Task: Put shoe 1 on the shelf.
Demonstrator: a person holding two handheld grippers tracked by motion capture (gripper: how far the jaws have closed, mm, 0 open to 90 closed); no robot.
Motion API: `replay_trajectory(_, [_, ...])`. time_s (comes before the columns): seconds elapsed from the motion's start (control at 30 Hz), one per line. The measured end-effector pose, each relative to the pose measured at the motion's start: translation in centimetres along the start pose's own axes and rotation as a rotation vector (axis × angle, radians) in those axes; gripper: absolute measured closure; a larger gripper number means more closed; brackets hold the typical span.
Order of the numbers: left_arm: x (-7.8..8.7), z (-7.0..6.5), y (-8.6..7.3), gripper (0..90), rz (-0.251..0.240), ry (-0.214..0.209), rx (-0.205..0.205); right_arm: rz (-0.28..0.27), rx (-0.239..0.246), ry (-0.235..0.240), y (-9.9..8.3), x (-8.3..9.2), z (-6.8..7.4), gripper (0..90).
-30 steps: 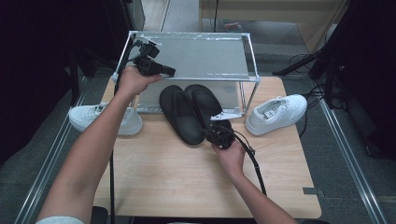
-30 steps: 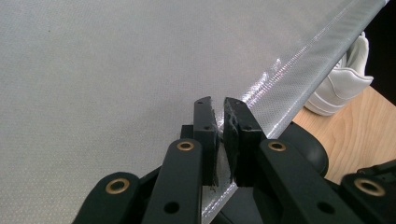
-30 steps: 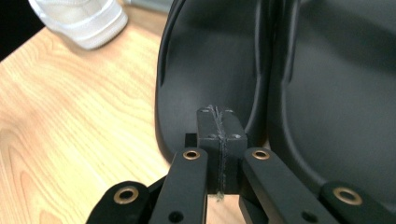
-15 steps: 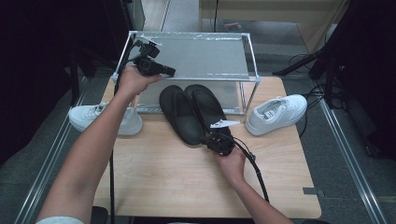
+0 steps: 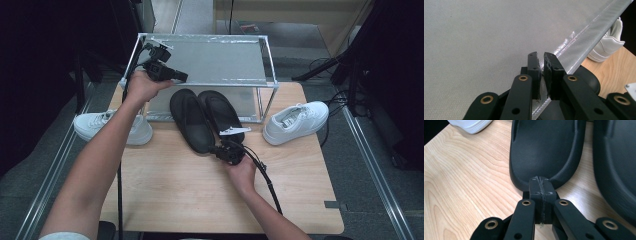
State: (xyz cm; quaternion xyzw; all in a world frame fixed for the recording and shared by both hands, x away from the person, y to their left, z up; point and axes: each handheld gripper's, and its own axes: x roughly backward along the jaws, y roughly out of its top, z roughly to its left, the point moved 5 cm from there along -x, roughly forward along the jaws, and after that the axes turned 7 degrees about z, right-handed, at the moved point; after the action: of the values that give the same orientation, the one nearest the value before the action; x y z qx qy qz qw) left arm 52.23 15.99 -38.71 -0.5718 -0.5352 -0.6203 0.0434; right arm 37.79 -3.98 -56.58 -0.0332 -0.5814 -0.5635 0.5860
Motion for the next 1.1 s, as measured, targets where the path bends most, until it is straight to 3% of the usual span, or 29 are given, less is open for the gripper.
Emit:
replay_trajectory(0.67, [0.0, -0.1, -0.1, 83.6, 0.001, 0.005, -0.006, -0.024, -0.004, 0.017, 3.1, -2.8, 2.3, 90.0])
replay_trajectory(1.1, [0.0, -0.1, -0.1, 83.6, -0.001, 0.004, -0.004, -0.061, -0.024, 0.013, 5.4, -4.4, 2.0, 90.0])
